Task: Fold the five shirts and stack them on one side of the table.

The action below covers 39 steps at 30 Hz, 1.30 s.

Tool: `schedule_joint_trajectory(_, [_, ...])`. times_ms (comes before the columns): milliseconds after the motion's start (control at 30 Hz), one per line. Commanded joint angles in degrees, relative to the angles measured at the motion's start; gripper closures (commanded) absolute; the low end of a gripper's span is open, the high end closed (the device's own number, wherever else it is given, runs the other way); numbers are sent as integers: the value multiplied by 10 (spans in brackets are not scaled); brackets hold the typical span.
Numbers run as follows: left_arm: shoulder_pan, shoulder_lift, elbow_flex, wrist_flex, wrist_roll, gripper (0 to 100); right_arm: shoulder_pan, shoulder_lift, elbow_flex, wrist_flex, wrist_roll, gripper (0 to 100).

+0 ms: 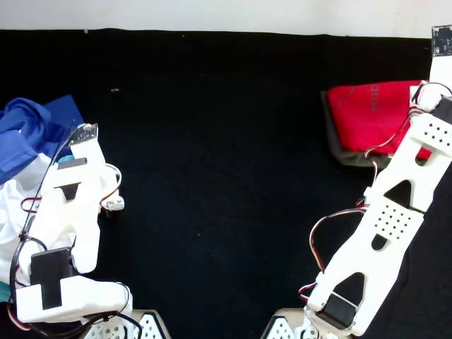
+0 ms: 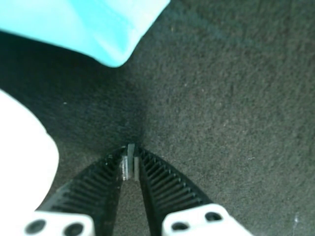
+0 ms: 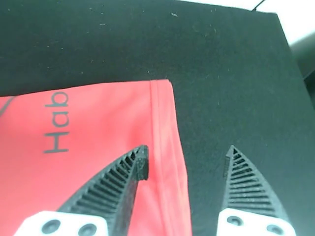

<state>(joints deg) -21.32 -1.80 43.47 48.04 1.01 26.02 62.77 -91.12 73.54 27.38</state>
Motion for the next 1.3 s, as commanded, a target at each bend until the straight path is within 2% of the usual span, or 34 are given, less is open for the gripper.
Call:
schedule_joint_trajectory(0, [-16, -31, -23, 47, -2, 990, -1, -13, -95, 56, -32, 760])
schedule_joint_trajectory(167, [-102, -179, -160, 256, -17, 987, 0, -54, -92, 142, -33, 760])
schedule_joint_trajectory(333, [-180, -306, -285, 440, -150, 987, -42, -109, -92, 242, -33, 760])
schedule_joint_trajectory(433, [-215, -353, -319, 502, -191, 987, -73, -142, -89, 276, -34, 760])
schedule_joint_trajectory(500, [-247, -371, -322, 519, -204, 986, -82, -164, -88, 276, -34, 760])
schedule_joint_trajectory(600, [-332, -396, -329, 522, -224, 986, -94, -196, -88, 276, -35, 760])
schedule_joint_trajectory(767, [-451, -428, -347, 522, -317, 986, -97, -255, -80, 277, -35, 760])
schedule_joint_trajectory(900, [-505, -432, -349, 521, -334, 941, -98, -326, 21, 277, -35, 760])
schedule_joint_trajectory(1000, [-516, -430, -365, 520, -334, 863, -116, -408, 161, 277, -36, 760])
schedule_joint_trajectory(1100, [-503, -430, -368, 520, -335, 829, -146, -514, 323, 276, -76, 760])
schedule_joint_trajectory(1267, [-427, -427, -314, 520, -332, 829, -230, -684, 553, 275, -126, 760])
